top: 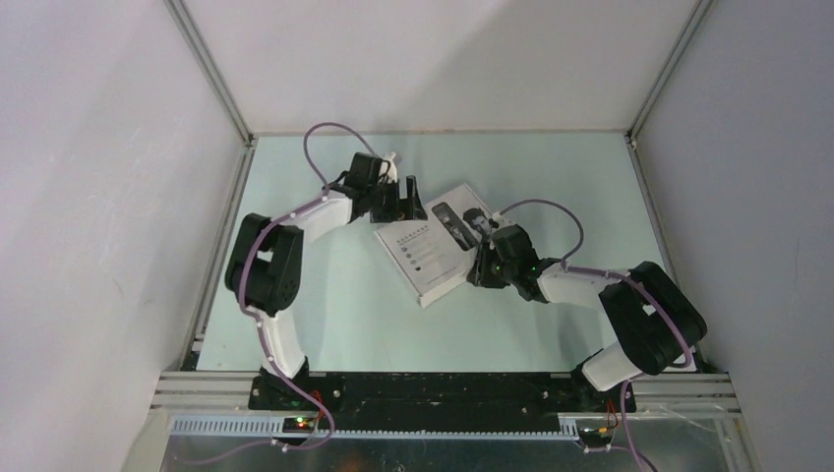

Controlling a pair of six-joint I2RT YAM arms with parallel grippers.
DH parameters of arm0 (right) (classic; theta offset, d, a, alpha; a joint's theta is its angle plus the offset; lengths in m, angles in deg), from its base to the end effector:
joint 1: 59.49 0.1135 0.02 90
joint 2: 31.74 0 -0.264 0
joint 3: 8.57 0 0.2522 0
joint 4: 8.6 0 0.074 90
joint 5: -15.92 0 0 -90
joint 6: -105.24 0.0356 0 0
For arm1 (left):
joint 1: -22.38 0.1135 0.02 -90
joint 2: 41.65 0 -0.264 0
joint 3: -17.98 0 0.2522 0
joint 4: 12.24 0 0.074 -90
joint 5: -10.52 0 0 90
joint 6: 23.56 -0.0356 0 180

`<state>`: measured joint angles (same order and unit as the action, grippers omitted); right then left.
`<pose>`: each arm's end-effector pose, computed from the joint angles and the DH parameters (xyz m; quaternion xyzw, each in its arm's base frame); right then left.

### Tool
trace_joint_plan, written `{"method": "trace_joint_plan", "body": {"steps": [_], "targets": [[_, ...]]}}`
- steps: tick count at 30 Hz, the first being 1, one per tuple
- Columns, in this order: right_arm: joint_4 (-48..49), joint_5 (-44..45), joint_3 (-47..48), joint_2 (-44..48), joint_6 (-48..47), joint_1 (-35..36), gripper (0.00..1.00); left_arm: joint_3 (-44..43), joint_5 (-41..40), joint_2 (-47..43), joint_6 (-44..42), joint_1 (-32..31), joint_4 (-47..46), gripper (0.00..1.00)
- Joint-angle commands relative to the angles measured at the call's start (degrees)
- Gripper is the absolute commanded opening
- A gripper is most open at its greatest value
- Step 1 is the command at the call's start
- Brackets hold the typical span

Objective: Sort the hair-cutting tools

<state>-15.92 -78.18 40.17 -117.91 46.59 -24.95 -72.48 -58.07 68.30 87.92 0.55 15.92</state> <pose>0.2295 0.1611 0.1465 -0.0394 0.9217 0.2368 0.3047 0.3851 -0.1682 0.1983 0.0699 0.9160 -0.2920 0.2660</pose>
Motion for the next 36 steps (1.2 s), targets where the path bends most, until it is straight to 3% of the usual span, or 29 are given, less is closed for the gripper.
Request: {"method": "trace_joint_plan", "body": {"steps": [1, 5, 11, 17, 26, 36], "targets": [[8.24, 1.03, 4.64, -3.08, -1.4, -3.02, 0.35, 9.71, 7.56, -8.51, 8.6, -2.73, -2.8, 0.93], [7.96, -1.11, 8.08, -4.82, -3.03, -4.93, 0.36, 20.41, 8.05, -15.62, 12.41, -3.79, -6.14, 0.92], [-0.62, -2.31, 6.85, 0.75, -4.87, -7.15, 0.36, 27.26, -1.74, -27.22, 12.54, -3.06, -4.44, 0.92], [-3.14, -3.12, 0.6, 5.45, -5.06, -4.72, 0.36, 27.7, -1.32, -25.28, 14.12, -2.44, -6.51, 0.93], [-1.56, -1.04, -5.52, 5.41, -1.19, 1.15, 0.35, 32.85, -0.42, -25.08, 18.94, -2.71, -10.51, 0.93], [6.01, -8.96, -6.42, 3.6, 1.92, 5.7, 0.33, 38.69, -0.95, -28.76, 23.2, -6.09, -15.5, 0.92]]}}
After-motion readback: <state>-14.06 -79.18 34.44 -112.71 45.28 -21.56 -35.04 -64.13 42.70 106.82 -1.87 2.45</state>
